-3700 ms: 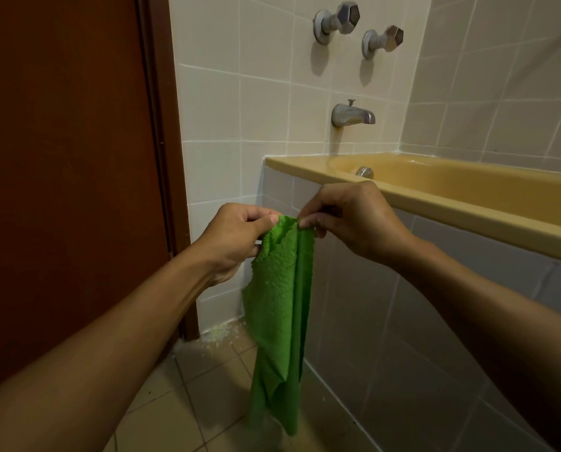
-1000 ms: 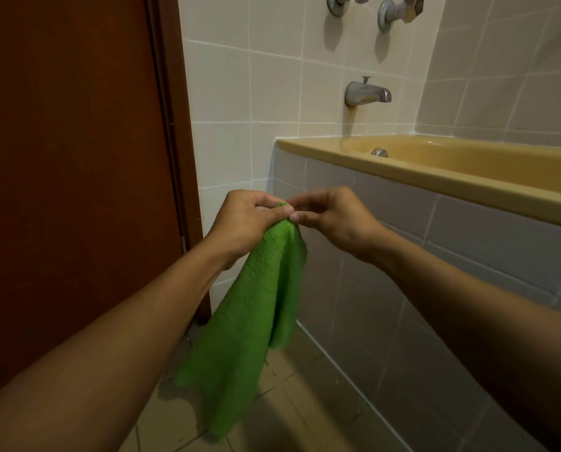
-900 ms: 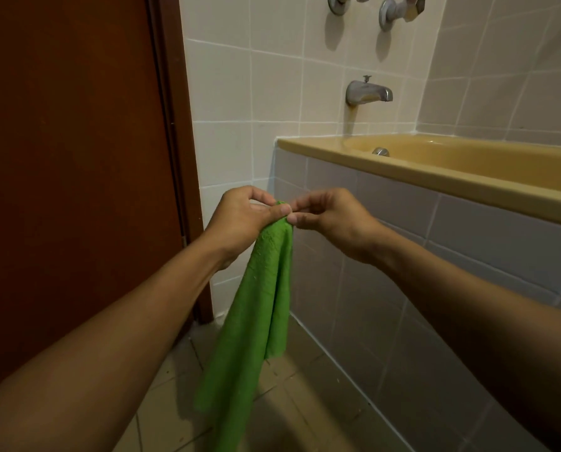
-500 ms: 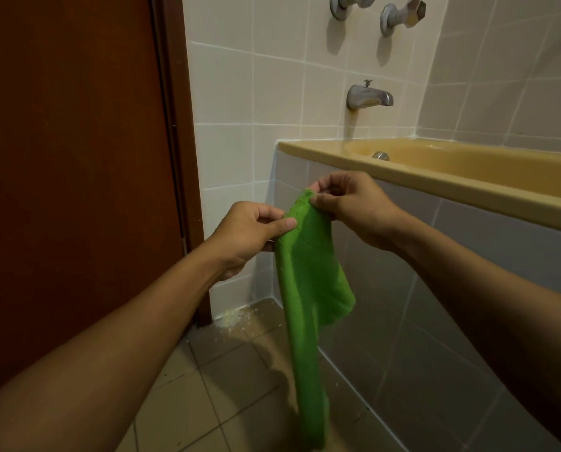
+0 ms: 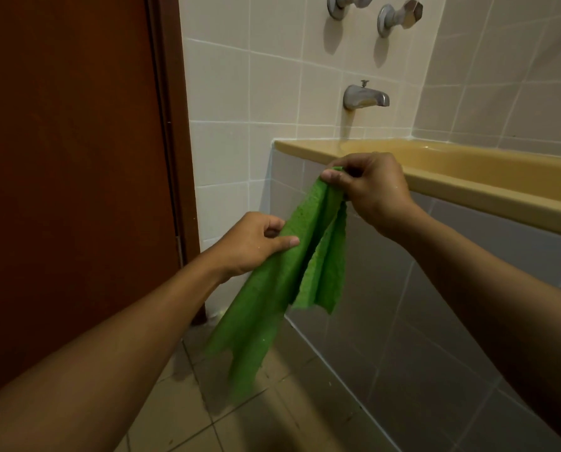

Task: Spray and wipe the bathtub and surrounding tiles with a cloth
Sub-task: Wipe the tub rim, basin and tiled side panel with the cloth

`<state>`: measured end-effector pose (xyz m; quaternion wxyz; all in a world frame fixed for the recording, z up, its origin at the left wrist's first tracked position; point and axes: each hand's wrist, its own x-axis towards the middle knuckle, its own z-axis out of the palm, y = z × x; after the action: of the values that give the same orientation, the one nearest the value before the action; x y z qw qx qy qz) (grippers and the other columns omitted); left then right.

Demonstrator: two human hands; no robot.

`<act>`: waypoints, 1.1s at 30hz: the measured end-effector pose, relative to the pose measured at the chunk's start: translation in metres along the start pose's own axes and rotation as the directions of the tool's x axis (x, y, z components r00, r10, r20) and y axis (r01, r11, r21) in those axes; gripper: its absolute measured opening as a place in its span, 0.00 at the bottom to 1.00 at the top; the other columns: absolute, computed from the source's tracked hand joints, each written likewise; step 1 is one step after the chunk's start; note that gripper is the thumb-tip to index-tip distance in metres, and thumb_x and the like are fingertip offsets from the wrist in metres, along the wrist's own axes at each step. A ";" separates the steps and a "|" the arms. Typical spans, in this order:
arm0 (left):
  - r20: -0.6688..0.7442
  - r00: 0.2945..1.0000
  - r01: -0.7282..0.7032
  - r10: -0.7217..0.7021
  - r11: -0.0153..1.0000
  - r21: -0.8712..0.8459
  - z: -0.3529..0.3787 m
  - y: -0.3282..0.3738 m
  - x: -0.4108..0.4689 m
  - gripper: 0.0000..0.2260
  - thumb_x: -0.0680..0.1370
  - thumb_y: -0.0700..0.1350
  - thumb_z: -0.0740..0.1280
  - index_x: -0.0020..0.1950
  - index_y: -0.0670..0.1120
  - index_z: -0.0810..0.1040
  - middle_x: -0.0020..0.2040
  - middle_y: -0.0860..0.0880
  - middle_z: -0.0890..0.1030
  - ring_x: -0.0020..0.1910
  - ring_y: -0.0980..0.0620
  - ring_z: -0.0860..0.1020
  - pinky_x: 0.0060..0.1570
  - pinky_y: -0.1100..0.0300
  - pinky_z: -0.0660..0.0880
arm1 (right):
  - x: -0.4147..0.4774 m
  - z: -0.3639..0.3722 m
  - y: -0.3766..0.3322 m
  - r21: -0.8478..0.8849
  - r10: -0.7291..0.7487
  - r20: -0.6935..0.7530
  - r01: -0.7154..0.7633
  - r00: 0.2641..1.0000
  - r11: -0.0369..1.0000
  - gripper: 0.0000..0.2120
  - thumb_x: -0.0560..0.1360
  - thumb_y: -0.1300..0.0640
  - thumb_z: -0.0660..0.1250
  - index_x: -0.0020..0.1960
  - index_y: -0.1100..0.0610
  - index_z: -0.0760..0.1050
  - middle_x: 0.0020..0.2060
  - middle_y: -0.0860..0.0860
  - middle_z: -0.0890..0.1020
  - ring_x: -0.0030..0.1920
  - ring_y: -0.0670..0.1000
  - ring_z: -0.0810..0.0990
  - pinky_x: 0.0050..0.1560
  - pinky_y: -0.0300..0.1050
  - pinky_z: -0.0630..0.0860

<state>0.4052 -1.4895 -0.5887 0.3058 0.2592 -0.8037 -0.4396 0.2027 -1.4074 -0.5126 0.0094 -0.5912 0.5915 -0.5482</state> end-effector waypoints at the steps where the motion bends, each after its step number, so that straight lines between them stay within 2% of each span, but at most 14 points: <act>1: 0.015 1.000 0.022 -0.022 1.000 0.000 0.000 -0.010 -0.002 0.07 0.79 0.44 0.73 0.54 0.42 0.85 0.47 0.44 0.87 0.48 0.45 0.86 0.54 0.45 0.83 | 0.003 -0.004 0.002 0.030 0.017 -0.019 -0.016 1.000 0.999 0.05 0.74 0.54 0.77 0.48 0.53 0.86 0.40 0.49 0.85 0.41 0.49 0.83 0.46 0.47 0.82; 3: 0.030 0.998 0.046 -0.046 0.999 0.026 -0.001 -0.028 -0.008 0.07 0.78 0.44 0.73 0.53 0.42 0.85 0.47 0.45 0.88 0.47 0.46 0.87 0.52 0.50 0.83 | 0.010 -0.012 0.005 0.074 0.044 -0.083 -0.038 0.996 0.996 0.04 0.73 0.53 0.77 0.46 0.53 0.86 0.39 0.50 0.86 0.40 0.49 0.82 0.47 0.51 0.83; 5: 0.045 0.996 0.068 -0.073 0.993 0.101 -0.003 -0.046 -0.014 0.05 0.78 0.43 0.74 0.46 0.42 0.85 0.39 0.49 0.86 0.39 0.52 0.84 0.44 0.59 0.80 | 0.015 -0.020 0.006 0.112 0.076 -0.139 -0.060 0.987 0.992 0.04 0.73 0.53 0.78 0.45 0.53 0.86 0.39 0.51 0.86 0.40 0.50 0.83 0.48 0.51 0.83; 7: 0.061 0.994 0.073 -0.087 0.975 0.211 -0.007 -0.063 -0.020 0.12 0.78 0.44 0.74 0.38 0.39 0.80 0.30 0.50 0.74 0.30 0.55 0.72 0.35 0.62 0.70 | 0.019 -0.028 0.008 0.141 0.101 -0.178 -0.076 0.979 0.987 0.06 0.72 0.52 0.78 0.46 0.54 0.86 0.40 0.53 0.87 0.40 0.51 0.83 0.48 0.52 0.83; 8: 0.064 0.994 0.073 -0.092 0.967 0.246 -0.008 -0.071 -0.023 0.15 0.78 0.44 0.74 0.35 0.39 0.77 0.30 0.49 0.69 0.29 0.56 0.67 0.34 0.61 0.66 | 0.021 -0.033 0.010 0.148 0.108 -0.191 -0.081 0.976 0.986 0.07 0.71 0.51 0.78 0.46 0.54 0.86 0.40 0.53 0.87 0.40 0.51 0.83 0.47 0.53 0.83; 9: 0.067 0.992 0.086 -0.106 0.962 0.261 -0.010 -0.079 -0.026 0.15 0.78 0.44 0.74 0.34 0.41 0.77 0.29 0.48 0.68 0.30 0.56 0.67 0.34 0.61 0.66 | 0.022 -0.037 0.012 0.158 0.113 -0.196 -0.082 0.974 0.984 0.08 0.70 0.50 0.78 0.45 0.54 0.86 0.39 0.53 0.87 0.39 0.51 0.83 0.46 0.53 0.82; 11: 0.066 0.988 0.117 -0.141 0.952 0.284 -0.012 -0.089 -0.031 0.12 0.78 0.42 0.74 0.34 0.48 0.82 0.29 0.51 0.76 0.31 0.60 0.72 0.35 0.63 0.69 | 0.024 -0.044 0.014 0.178 0.120 -0.196 -0.085 0.973 0.980 0.08 0.70 0.51 0.79 0.44 0.54 0.86 0.38 0.53 0.86 0.38 0.50 0.82 0.41 0.49 0.80; 13: 0.034 0.990 0.119 -0.138 0.934 0.336 -0.014 -0.095 -0.031 0.16 0.78 0.40 0.73 0.31 0.53 0.81 0.28 0.57 0.77 0.29 0.64 0.72 0.35 0.66 0.69 | 0.023 -0.047 0.016 0.169 0.122 -0.192 -0.090 0.974 0.982 0.07 0.70 0.51 0.79 0.45 0.54 0.86 0.39 0.52 0.87 0.38 0.50 0.82 0.41 0.45 0.78; 16: -0.074 0.987 0.159 -0.141 0.872 0.464 -0.020 -0.097 -0.027 0.10 0.76 0.40 0.74 0.35 0.50 0.81 0.31 0.56 0.79 0.30 0.60 0.74 0.36 0.63 0.71 | 0.018 -0.048 0.017 0.130 0.103 -0.177 -0.080 0.979 0.988 0.09 0.72 0.52 0.78 0.48 0.55 0.86 0.41 0.52 0.87 0.41 0.49 0.83 0.43 0.44 0.80; 20: -0.228 0.964 0.244 -0.140 0.807 0.537 -0.031 -0.108 -0.033 0.10 0.73 0.40 0.72 0.32 0.48 0.78 0.30 0.52 0.77 0.33 0.53 0.77 0.35 0.60 0.69 | 0.023 -0.058 0.014 0.199 0.119 -0.182 -0.083 0.976 0.977 0.05 0.72 0.51 0.78 0.44 0.52 0.86 0.37 0.51 0.86 0.38 0.51 0.83 0.44 0.50 0.81; 24: -0.263 0.959 0.246 -0.109 0.783 0.571 -0.041 -0.119 -0.041 0.05 0.78 0.42 0.71 0.43 0.46 0.85 0.37 0.50 0.83 0.40 0.52 0.81 0.38 0.60 0.69 | 0.021 -0.062 0.012 0.196 0.099 -0.145 -0.070 0.984 0.978 0.03 0.72 0.52 0.78 0.43 0.51 0.86 0.37 0.50 0.85 0.37 0.50 0.82 0.42 0.49 0.80; 27: -0.288 0.953 0.254 -0.090 0.755 0.604 -0.049 -0.121 -0.040 0.04 0.79 0.43 0.72 0.51 0.46 0.86 0.46 0.49 0.80 0.49 0.50 0.79 0.47 0.59 0.71 | 0.016 -0.059 0.014 0.159 0.098 -0.146 -0.074 0.984 0.985 0.04 0.72 0.53 0.78 0.43 0.52 0.85 0.36 0.49 0.85 0.34 0.46 0.80 0.39 0.44 0.77; 30: -0.456 0.886 0.374 -0.089 0.719 0.586 -0.056 -0.121 -0.041 0.06 0.80 0.45 0.71 0.55 0.49 0.85 0.50 0.46 0.78 0.54 0.45 0.78 0.54 0.54 0.74 | 0.014 -0.059 0.014 0.133 0.109 -0.132 -0.091 0.985 0.987 0.04 0.71 0.52 0.78 0.44 0.51 0.85 0.36 0.50 0.85 0.33 0.45 0.79 0.37 0.42 0.77; 33: -0.619 0.777 0.428 -0.115 0.818 0.384 -0.061 -0.107 -0.040 0.05 0.81 0.43 0.69 0.52 0.50 0.85 0.46 0.46 0.84 0.41 0.48 0.82 0.40 0.57 0.77 | 0.013 -0.058 0.012 0.146 0.126 -0.111 -0.109 0.986 0.983 0.05 0.71 0.53 0.79 0.44 0.53 0.85 0.34 0.51 0.84 0.30 0.44 0.78 0.34 0.40 0.76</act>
<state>0.4919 -1.5471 -0.6654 0.3831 0.5664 -0.7127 -0.1564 0.1518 -1.3837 -0.4890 0.0473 -0.5192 0.5851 -0.6212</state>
